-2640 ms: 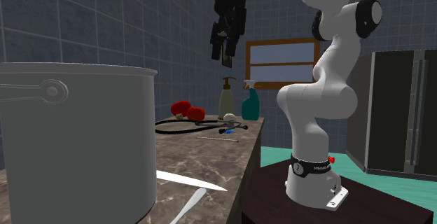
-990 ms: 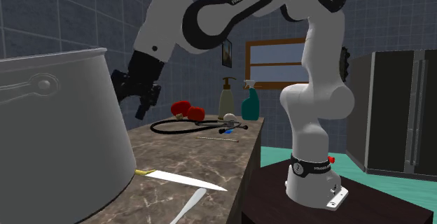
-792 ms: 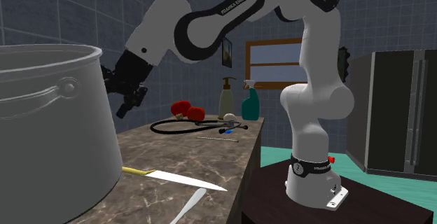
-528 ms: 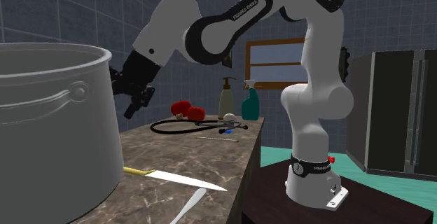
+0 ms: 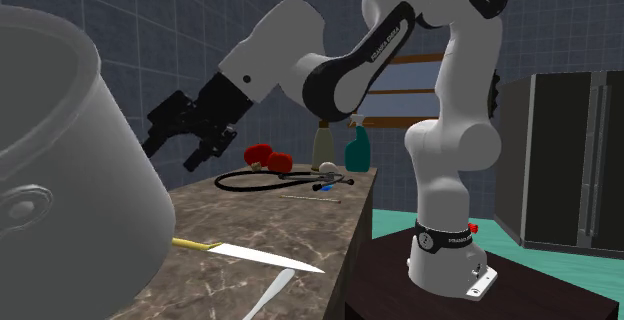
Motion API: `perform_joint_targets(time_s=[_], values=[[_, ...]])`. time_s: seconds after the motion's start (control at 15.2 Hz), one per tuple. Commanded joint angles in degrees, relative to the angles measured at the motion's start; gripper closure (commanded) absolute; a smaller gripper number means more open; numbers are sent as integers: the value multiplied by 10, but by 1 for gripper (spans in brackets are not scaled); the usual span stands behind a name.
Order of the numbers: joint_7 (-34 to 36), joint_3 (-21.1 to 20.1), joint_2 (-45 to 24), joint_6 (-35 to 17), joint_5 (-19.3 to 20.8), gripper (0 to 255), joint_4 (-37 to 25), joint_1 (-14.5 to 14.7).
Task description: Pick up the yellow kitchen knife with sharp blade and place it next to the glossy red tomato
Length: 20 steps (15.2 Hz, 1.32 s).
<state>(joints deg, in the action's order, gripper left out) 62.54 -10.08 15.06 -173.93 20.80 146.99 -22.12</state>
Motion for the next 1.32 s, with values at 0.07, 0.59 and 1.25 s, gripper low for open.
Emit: perform_joint_targets(time_s=[0.07, 0.59, 1.25], values=[[55, -54, 6, 28, 46, 0, 19, -43], [170, -163, 30, 118, 118, 0, 83, -91], [290, -232, -52, 84, 273, 0, 51, -196]])
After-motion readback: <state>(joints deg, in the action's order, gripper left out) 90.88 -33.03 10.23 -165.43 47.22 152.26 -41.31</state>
